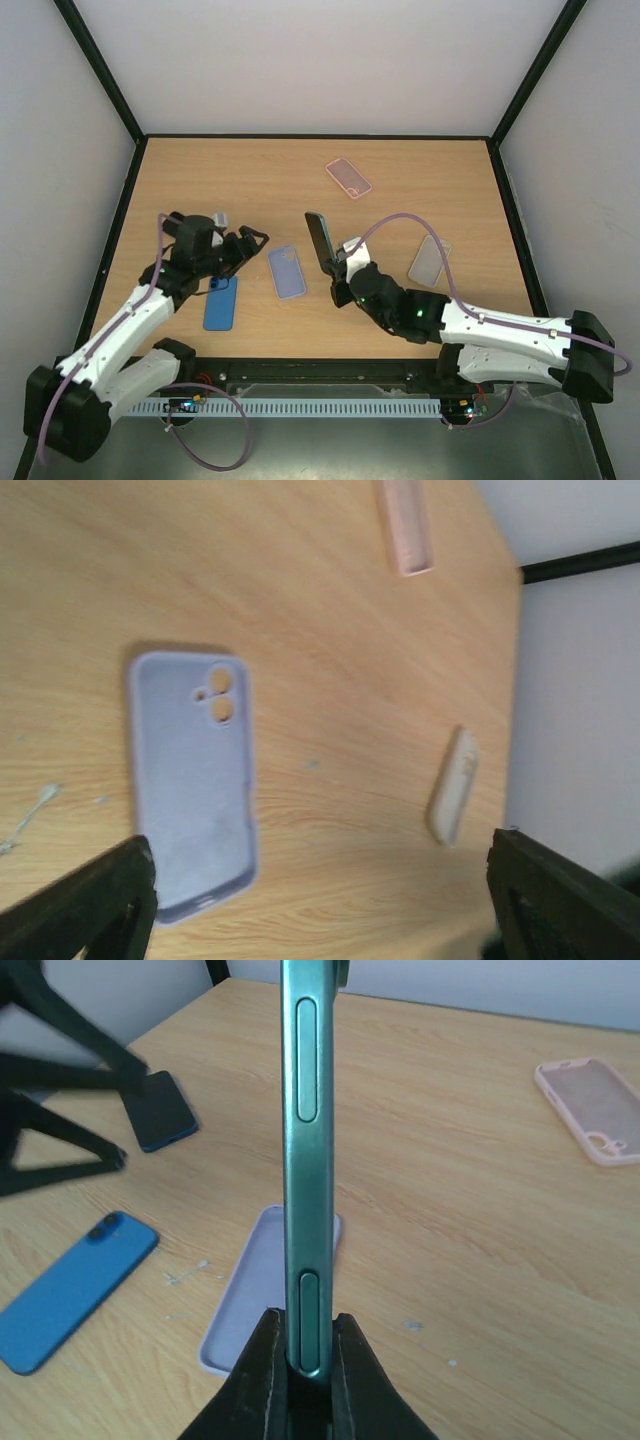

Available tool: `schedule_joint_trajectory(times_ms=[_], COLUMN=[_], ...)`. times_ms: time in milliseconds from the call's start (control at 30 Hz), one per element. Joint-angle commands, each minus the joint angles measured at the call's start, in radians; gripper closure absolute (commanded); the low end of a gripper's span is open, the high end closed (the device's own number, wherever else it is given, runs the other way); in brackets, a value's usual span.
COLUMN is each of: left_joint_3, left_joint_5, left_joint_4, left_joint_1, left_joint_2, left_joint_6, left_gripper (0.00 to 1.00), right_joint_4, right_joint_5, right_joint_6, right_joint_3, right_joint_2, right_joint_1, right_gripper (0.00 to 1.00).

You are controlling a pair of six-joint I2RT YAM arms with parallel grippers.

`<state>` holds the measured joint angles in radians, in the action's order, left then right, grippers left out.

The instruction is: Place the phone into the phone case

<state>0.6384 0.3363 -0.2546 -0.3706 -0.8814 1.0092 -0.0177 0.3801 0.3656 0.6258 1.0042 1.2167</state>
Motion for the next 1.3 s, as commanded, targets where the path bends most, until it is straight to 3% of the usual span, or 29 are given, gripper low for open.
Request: schedule_joint_trajectory(times_ms=[0, 133, 400, 600, 967, 1267], left_joint_3=[-0.064, -0.076, -0.082, -0.073, -0.033, 0.032], left_joint_5=[0.018, -0.004, -0.070, -0.086, -0.069, -0.063], left_joint_4=[0.084, 0.141, 0.246, 0.287, 0.349, 0.295], left_joint_1=[0.015, 0.015, 0.014, 0.009, -0.003, -0.050], left_joint_2=[-0.114, -0.226, -0.391, -0.495, -0.670, -0.748], left_joint_6=[-0.113, -0.139, -0.180, -0.193, -0.230, -0.264], left_gripper=[0.15, 0.30, 0.47, 0.54, 0.59, 0.83], right_joint_4=[-0.038, -0.062, -0.039, -0.055, 0.135, 0.087], right_joint_5=[-0.125, -0.229, -0.423, -0.475, -0.694, -0.710], right_joint_6=[0.158, 0.227, 0.356, 0.467, 0.674, 0.693], right_joint_3=[0.073, 0.083, 0.060, 0.003, -0.197, -0.217], right_joint_2=[0.006, 0.037, 0.061, 0.061, -0.037, -0.129], right_joint_1=[-0.071, -0.199, -0.321, -0.325, -0.324, -0.325], right_gripper=[0.98, 0.98, 0.98, 0.98, 0.98, 0.98])
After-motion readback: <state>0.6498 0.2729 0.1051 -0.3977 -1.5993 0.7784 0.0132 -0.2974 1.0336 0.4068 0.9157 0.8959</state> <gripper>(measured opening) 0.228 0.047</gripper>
